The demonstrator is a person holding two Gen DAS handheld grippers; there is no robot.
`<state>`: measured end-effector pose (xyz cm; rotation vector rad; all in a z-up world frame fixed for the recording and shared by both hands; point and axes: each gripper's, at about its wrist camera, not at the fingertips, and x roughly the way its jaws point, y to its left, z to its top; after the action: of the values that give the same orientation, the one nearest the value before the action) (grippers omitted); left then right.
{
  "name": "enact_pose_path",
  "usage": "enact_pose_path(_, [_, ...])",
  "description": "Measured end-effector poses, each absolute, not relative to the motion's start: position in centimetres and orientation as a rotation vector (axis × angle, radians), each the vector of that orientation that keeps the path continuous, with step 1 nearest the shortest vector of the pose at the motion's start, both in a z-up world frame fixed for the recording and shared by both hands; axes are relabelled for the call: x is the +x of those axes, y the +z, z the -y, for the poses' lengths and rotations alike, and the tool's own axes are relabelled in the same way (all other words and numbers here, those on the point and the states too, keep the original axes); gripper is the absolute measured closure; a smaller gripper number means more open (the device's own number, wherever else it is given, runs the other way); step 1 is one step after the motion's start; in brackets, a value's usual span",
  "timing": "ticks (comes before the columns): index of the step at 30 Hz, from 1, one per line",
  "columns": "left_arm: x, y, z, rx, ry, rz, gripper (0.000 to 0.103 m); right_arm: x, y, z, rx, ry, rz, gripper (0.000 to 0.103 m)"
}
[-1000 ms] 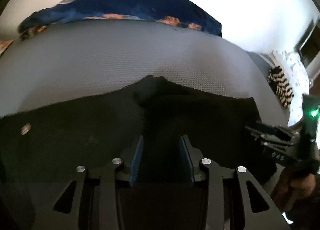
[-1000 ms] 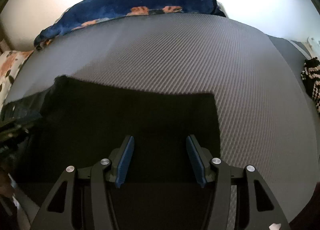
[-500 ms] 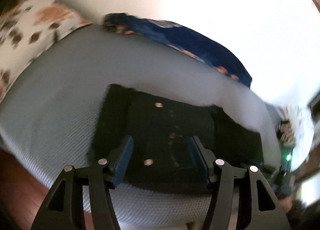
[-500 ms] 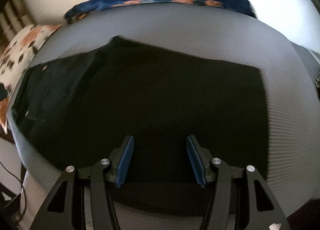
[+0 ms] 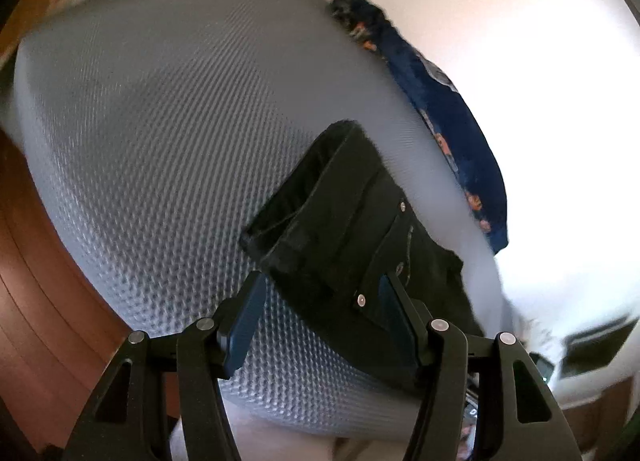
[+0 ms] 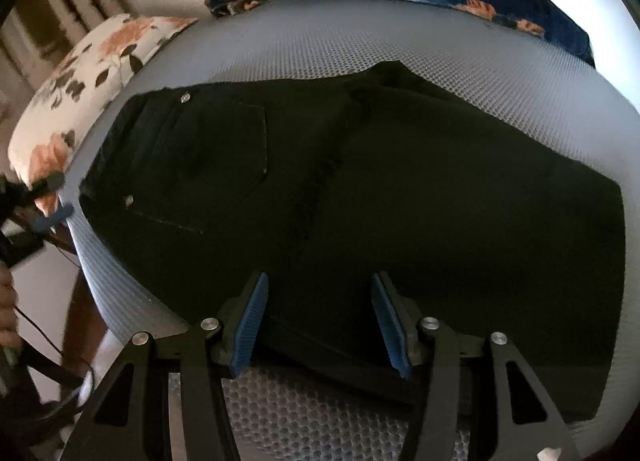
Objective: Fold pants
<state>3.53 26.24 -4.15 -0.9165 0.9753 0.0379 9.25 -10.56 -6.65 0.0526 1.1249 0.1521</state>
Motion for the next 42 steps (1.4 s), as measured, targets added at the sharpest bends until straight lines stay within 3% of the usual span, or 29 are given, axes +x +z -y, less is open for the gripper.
enact_pose_path(11, [4.3, -8.4, -26.8, -1.063, 0.005, -0.954, 0.043, 9.5, -7.2, 12.0, 0.131, 0.127, -1.117, 0.048])
enact_pose_path(28, [8.3, -8.7, -26.6, -1.029, -0.029, -0.85, 0.044, 9.1, -7.7, 11.9, 0.151, 0.123, -1.096, 0.042])
enact_pose_path(32, [9.0, -8.0, -25.4, -0.891, 0.025, -0.881, 0.066, 9.1, -7.7, 11.7, 0.152, 0.123, -1.096, 0.039])
enact_pose_path(35, [9.5, -7.0, -24.4, -0.802, 0.057, -0.909, 0.074, 9.2, -7.7, 11.6, 0.152, 0.125, -1.098, 0.037])
enact_pose_path(42, [10.1, -3.1, -21.9, -0.663, 0.039, -0.864, 0.079, 9.2, -7.2, 12.1, 0.192, 0.129, -1.102, 0.033])
